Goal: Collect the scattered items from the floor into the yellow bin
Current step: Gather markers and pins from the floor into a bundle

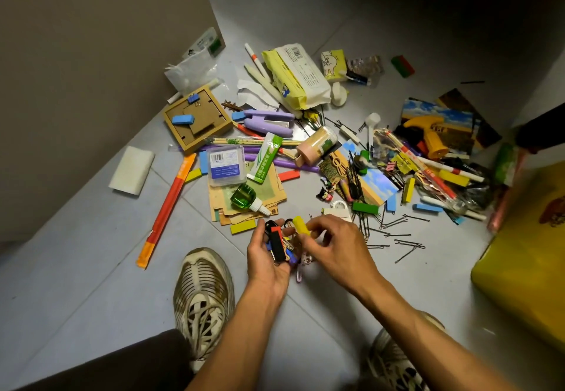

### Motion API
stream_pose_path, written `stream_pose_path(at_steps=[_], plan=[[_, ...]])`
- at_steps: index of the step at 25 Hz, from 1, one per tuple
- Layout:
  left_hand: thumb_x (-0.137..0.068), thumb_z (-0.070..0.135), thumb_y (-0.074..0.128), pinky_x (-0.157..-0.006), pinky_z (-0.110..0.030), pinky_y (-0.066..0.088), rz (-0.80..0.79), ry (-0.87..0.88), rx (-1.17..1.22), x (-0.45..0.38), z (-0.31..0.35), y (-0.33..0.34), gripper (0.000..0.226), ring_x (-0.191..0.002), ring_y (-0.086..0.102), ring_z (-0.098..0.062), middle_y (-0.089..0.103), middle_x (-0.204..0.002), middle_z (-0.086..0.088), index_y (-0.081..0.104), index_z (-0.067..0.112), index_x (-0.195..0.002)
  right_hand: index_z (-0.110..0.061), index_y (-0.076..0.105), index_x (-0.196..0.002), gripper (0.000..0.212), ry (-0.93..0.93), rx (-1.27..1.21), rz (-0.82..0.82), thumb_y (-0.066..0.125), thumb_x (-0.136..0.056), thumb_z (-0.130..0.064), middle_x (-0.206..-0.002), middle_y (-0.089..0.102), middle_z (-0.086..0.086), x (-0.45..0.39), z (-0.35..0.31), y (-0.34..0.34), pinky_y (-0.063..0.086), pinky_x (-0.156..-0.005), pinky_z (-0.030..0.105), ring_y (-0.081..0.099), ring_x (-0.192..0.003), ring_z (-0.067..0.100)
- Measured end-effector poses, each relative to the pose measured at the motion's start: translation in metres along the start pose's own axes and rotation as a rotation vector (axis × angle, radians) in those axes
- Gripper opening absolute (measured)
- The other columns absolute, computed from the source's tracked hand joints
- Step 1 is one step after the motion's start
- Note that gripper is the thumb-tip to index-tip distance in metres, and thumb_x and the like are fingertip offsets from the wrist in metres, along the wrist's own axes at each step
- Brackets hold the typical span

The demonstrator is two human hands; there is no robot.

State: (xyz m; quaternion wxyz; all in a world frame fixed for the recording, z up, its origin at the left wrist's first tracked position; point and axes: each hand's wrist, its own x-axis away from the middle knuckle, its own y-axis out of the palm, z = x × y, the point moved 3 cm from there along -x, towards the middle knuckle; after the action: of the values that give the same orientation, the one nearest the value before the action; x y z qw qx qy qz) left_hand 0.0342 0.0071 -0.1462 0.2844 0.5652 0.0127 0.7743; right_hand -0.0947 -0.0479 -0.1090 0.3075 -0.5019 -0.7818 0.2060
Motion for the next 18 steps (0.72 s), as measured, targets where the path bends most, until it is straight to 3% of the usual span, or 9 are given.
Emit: stream_pose_path(at_steps=[4, 6, 10, 13, 15, 18], plan=[[-0.093, 0.040, 0.052, -0.051, -0.026, 0.045, -0.038, -0.043, -0.045, 0.005, -0.014, 0.008, 0.034, -0.062, 0.063, -0.024, 0.067, -0.074, -0.009, 0.069, 0.010, -0.088, -0.020, 0.064, -0.114, 0.026, 0.030, 0.206, 0.155, 0.062, -0.090, -0.029, -0.108, 0.063, 0.001, 0.009, 0.029, -0.022, 0.047, -0.073, 0.031, 0.058, -0.095, 0.020], [-0.093, 0.040, 0.052, -0.051, -0.027, 0.043, -0.041, -0.051, -0.075, 0.007, -0.017, 0.010, 0.033, -0.062, 0.062, -0.024, 0.067, -0.074, -0.009, 0.068, 0.012, -0.089, -0.018, 0.058, -0.126, 0.036, 0.065, 0.338, 0.082, 0.061, -0.092, -0.027, -0.120, 0.060, 0.006, 0.001, 0.045, -0.023, 0.046, -0.081, 0.036, 0.054, -0.105, 0.026], [-0.093, 0.043, 0.051, -0.052, -0.029, 0.043, -0.050, -0.060, -0.098, 0.008, -0.017, 0.011, 0.038, -0.061, 0.062, -0.024, 0.066, -0.075, -0.011, 0.069, 0.009, -0.093, -0.013, 0.063, -0.111, 0.028, 0.033, 0.561, 0.066, 0.055, -0.095, -0.035, -0.111, 0.061, 0.008, -0.024, 0.042, -0.019, 0.044, -0.076, 0.036, 0.053, -0.096, 0.026], [-0.092, 0.048, 0.052, -0.055, -0.031, 0.046, -0.059, -0.049, -0.096, 0.005, -0.017, 0.015, 0.042, -0.063, 0.062, -0.026, 0.066, -0.074, -0.011, 0.066, 0.008, -0.093, -0.015, 0.065, -0.093, 0.031, -0.017, 0.223, 0.162, 0.062, -0.089, -0.045, -0.089, 0.058, 0.000, -0.019, 0.030, -0.027, 0.047, -0.063, 0.032, 0.054, -0.078, 0.017], [-0.090, 0.052, 0.054, -0.055, -0.030, 0.049, -0.064, -0.024, -0.086, 0.002, -0.017, 0.022, 0.045, -0.063, 0.064, -0.025, 0.067, -0.074, -0.012, 0.068, 0.009, -0.090, -0.024, 0.066, -0.090, 0.034, -0.096, 0.076, 0.143, 0.060, -0.084, -0.057, -0.083, 0.059, -0.009, 0.000, 0.022, -0.029, 0.044, -0.058, 0.022, 0.054, -0.070, 0.006], [-0.088, 0.045, 0.058, -0.050, -0.026, 0.046, -0.128, 0.005, -0.120, 0.000, -0.016, 0.036, 0.036, -0.061, 0.062, -0.023, 0.065, -0.074, -0.009, 0.065, 0.010, -0.089, -0.026, 0.061, -0.090, 0.034, 0.129, 0.208, 0.177, 0.055, -0.086, -0.059, -0.085, 0.064, -0.006, 0.009, 0.041, -0.032, 0.037, -0.056, 0.026, 0.055, -0.070, 0.012]])
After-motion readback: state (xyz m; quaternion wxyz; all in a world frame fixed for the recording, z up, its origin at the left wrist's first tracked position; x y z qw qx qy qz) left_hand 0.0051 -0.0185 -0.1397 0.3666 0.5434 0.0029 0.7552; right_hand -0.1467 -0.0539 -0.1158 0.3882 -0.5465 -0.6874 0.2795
